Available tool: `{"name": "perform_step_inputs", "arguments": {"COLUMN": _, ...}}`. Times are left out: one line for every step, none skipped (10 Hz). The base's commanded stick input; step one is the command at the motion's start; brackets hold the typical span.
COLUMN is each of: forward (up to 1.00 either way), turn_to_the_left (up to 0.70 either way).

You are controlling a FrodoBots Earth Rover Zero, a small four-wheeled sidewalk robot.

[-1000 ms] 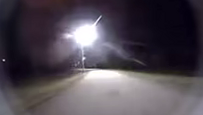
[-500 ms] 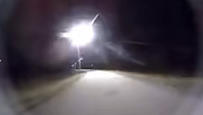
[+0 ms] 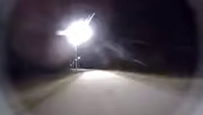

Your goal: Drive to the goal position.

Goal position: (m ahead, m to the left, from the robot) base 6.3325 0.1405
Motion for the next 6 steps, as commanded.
{"name": "perform_step_inputs", "arguments": {"forward": 1.00, "turn_to_the_left": -0.21}}
{"name": "perform_step_inputs", "arguments": {"forward": 1.00, "turn_to_the_left": -0.04}}
{"name": "perform_step_inputs", "arguments": {"forward": 1.00, "turn_to_the_left": 0.00}}
{"name": "perform_step_inputs", "arguments": {"forward": 1.00, "turn_to_the_left": 0.00}}
{"name": "perform_step_inputs", "arguments": {"forward": 1.00, "turn_to_the_left": 0.00}}
{"name": "perform_step_inputs", "arguments": {"forward": 1.00, "turn_to_the_left": 0.00}}
